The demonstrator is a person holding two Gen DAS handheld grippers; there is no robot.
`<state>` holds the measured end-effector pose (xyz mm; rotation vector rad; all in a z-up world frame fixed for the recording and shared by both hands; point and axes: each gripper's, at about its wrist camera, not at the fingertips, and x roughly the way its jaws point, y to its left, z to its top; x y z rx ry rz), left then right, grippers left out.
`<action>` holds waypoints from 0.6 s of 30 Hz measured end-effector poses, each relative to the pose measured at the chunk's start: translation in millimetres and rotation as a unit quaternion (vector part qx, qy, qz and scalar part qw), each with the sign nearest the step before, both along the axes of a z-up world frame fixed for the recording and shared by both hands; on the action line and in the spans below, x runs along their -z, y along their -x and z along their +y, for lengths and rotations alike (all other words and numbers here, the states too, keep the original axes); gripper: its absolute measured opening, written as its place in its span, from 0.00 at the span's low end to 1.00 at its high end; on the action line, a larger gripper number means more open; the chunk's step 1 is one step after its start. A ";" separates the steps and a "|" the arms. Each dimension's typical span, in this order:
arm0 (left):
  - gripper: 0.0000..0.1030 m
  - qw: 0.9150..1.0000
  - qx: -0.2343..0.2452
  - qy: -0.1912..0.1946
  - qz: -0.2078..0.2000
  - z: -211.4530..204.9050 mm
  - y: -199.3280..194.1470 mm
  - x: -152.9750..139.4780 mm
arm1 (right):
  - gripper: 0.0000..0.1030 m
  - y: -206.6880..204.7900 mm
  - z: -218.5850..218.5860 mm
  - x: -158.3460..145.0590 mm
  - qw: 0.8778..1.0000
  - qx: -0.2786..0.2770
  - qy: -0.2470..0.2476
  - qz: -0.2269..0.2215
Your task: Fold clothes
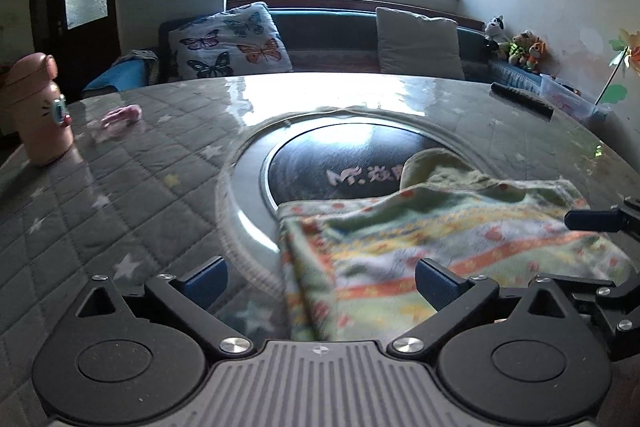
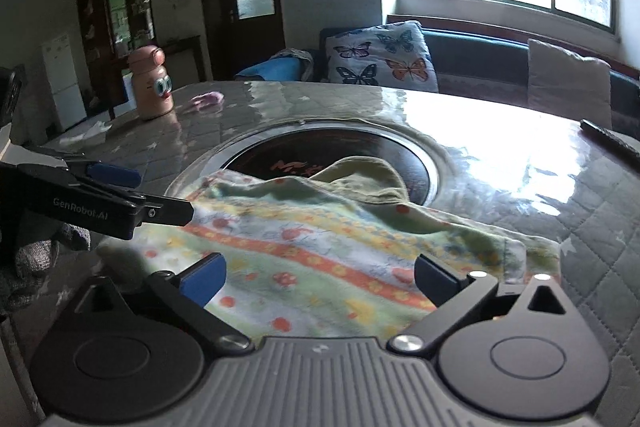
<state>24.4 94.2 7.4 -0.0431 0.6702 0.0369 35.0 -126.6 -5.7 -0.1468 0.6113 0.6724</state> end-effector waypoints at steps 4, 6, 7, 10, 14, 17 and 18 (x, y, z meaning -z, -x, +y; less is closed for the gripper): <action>1.00 1.000 -0.001 -0.008 -0.004 -2.6 11.8 2.8 | 1.00 11.7 5.1 3.8 1.000 -0.005 0.017 -0.010; 1.00 1.000 0.000 -0.014 -0.007 -5.7 15.4 5.3 | 1.00 14.7 6.5 6.0 1.000 -0.006 0.020 -0.009; 1.00 1.000 0.000 -0.014 -0.007 -7.1 16.2 6.4 | 1.00 16.2 7.0 7.3 1.000 -0.005 0.022 -0.008; 1.00 1.000 0.003 -0.016 -0.009 -11.8 17.9 8.0 | 1.00 19.4 7.4 8.3 1.000 0.000 0.021 -0.011; 1.00 0.999 0.008 -0.033 -0.013 -18.5 17.1 10.1 | 1.00 17.7 7.2 5.9 1.000 0.012 0.011 -0.015; 1.00 0.999 0.009 -0.043 -0.015 -21.5 18.1 13.3 | 1.00 15.4 10.0 12.1 1.000 0.012 0.018 -0.004; 1.00 0.999 0.010 -0.046 -0.016 -22.3 18.7 14.2 | 1.00 16.1 10.9 14.2 1.000 0.011 0.022 -0.004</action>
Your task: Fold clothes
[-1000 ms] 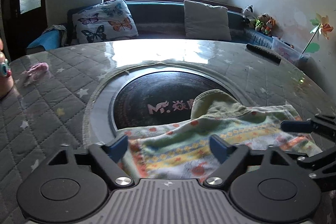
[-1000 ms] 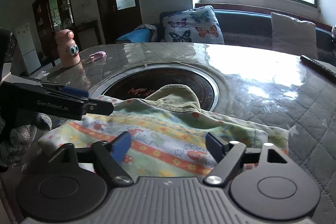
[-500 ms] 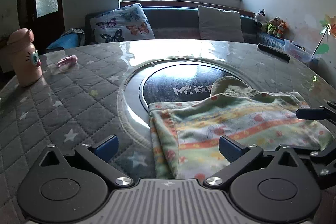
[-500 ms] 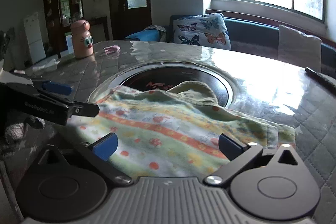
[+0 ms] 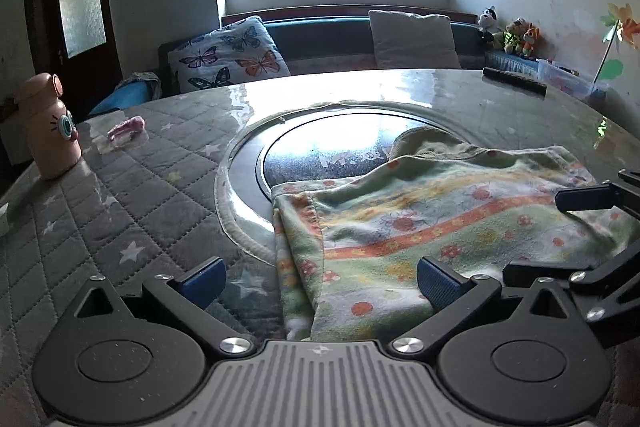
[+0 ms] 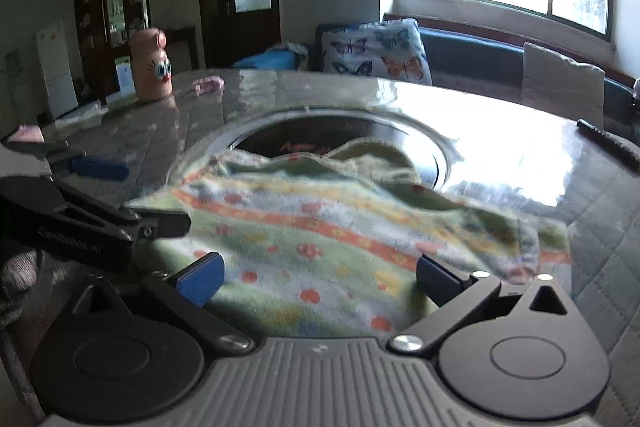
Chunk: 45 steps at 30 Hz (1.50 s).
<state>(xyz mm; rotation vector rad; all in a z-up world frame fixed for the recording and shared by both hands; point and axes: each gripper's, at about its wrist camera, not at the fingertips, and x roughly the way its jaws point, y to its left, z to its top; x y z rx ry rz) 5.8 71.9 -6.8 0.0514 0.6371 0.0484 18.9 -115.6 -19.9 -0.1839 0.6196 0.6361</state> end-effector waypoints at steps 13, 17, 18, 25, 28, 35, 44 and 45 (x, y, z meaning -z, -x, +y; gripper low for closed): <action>1.00 1.000 0.000 -0.019 -0.008 -1.6 6.0 6.6 | 1.00 13.7 0.0 2.6 0.999 -0.023 0.040 -0.010; 1.00 1.000 -0.003 -0.017 -0.006 1.7 10.4 7.7 | 1.00 15.9 -0.7 2.6 0.999 -0.023 0.044 -0.010; 1.00 1.000 -0.003 -0.016 -0.007 2.0 11.3 7.9 | 1.00 16.4 -1.0 2.3 0.999 -0.024 0.044 -0.010; 1.00 1.000 0.000 -0.022 -0.018 -3.3 14.0 -0.8 | 1.00 18.0 -9.2 -5.2 1.000 -0.008 0.024 -0.011; 1.00 0.999 0.013 -0.018 -0.024 -7.8 13.4 -4.9 | 1.00 14.8 -7.6 -8.2 1.000 -0.002 0.018 -0.010; 1.00 0.999 0.035 -0.021 -0.019 -13.5 8.9 -0.3 | 1.00 7.5 4.3 -7.1 1.000 -0.012 0.027 -0.010; 1.00 0.999 0.049 -0.010 -0.014 -11.2 9.9 5.3 | 1.00 16.3 -6.6 -6.2 0.999 -0.023 0.037 -0.014; 1.00 0.999 0.049 -0.010 -0.014 -11.3 10.1 5.5 | 1.00 16.6 -10.0 -9.7 0.999 -0.018 0.032 -0.017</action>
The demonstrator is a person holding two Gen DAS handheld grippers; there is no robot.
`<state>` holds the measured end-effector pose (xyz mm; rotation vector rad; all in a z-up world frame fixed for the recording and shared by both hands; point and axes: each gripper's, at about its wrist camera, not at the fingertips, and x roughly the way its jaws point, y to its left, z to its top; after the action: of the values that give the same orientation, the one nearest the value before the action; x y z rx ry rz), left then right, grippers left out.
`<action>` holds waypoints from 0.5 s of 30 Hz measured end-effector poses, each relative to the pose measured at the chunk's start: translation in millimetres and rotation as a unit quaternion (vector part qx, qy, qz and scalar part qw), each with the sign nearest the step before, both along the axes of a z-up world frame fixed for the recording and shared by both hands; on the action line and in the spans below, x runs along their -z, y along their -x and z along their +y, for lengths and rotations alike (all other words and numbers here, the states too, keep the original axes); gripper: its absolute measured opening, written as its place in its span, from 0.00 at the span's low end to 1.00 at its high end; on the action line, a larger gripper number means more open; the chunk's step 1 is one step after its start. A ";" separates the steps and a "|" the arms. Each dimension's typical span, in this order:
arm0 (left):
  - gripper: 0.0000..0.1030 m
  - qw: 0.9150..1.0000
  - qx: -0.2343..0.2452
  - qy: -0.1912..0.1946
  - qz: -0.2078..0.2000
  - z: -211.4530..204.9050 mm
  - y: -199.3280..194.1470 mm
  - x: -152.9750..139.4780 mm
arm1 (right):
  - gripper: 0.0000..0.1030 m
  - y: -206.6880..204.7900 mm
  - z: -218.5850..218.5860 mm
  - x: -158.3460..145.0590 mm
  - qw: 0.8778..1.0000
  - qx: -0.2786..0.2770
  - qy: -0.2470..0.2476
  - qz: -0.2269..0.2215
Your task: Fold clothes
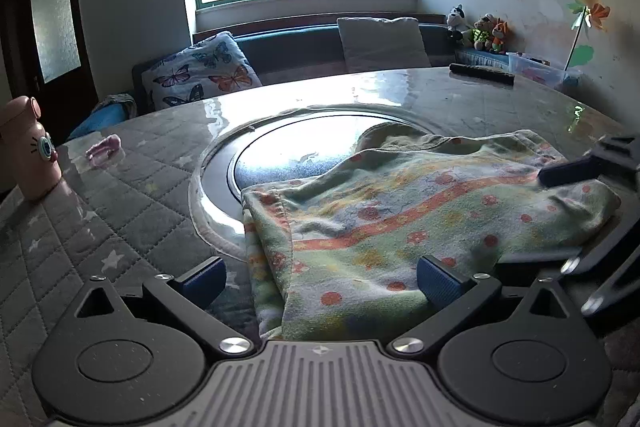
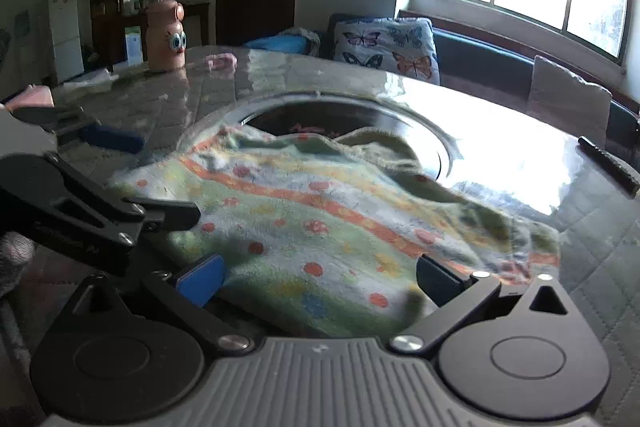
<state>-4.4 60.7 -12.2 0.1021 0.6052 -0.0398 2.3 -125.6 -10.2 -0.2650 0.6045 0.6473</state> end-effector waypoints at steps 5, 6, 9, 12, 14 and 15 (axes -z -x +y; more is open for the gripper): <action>1.00 1.000 0.001 0.000 -0.001 -0.4 0.2 0.4 | 1.00 -7.2 -17.2 -7.3 0.999 0.042 -0.013 -0.011; 1.00 1.000 0.001 0.001 -0.001 -0.1 0.2 0.5 | 1.00 -10.3 -18.7 -4.8 0.999 0.048 -0.008 -0.008; 1.00 1.000 0.001 0.003 0.000 0.3 0.3 0.7 | 1.00 -12.5 -21.1 4.7 0.999 0.052 0.005 0.003; 1.00 1.000 0.001 0.004 0.001 0.6 -0.1 0.9 | 1.00 -10.7 -23.4 5.8 0.999 0.049 0.012 0.006; 1.00 1.000 0.000 0.006 0.002 1.3 -0.5 1.0 | 1.00 -9.0 -27.6 1.0 0.999 0.050 0.015 -0.006; 1.00 1.000 0.000 0.008 0.002 1.6 -0.6 1.1 | 1.00 -8.1 -29.9 -1.5 0.999 0.050 0.016 -0.013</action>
<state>-3.8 62.3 -13.3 0.0877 0.6098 -0.0451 10.4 -155.6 -8.7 -0.2708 0.6004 0.5371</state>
